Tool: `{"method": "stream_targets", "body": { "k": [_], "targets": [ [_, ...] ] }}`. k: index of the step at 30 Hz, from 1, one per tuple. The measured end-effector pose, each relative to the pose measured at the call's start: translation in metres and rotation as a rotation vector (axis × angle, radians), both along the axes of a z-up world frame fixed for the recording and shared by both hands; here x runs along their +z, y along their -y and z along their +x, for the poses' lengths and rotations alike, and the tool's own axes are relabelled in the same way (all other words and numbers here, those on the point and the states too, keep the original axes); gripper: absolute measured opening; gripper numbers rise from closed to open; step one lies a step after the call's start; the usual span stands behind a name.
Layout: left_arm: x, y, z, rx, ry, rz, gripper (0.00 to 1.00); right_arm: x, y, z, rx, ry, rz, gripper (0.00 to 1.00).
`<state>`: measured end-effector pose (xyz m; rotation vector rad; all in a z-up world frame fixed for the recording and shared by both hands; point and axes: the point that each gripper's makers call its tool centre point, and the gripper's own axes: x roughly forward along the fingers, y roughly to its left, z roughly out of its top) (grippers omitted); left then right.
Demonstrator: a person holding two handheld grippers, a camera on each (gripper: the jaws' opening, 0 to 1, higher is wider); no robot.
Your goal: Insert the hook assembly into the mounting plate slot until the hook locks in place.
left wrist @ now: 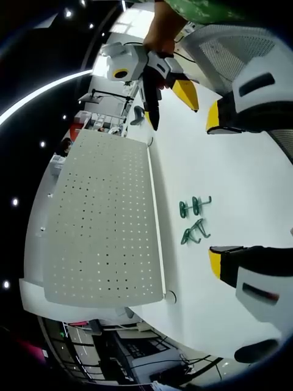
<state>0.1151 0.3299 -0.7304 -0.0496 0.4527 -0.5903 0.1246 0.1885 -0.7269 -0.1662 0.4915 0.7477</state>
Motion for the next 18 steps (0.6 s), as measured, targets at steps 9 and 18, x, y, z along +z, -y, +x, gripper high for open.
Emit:
{"method": "stream_targets", "body": {
  "k": [9, 18],
  "targets": [
    [-0.001, 0.0, 0.0, -0.003, -0.003, 0.003, 0.76, -0.004, 0.001, 0.001, -0.002, -0.009, -0.003, 0.88],
    [-0.001, 0.001, 0.0, -0.01, -0.007, 0.004, 0.76, -0.01, 0.0, 0.004, 0.006, -0.034, -0.015, 0.83]
  ]
}}
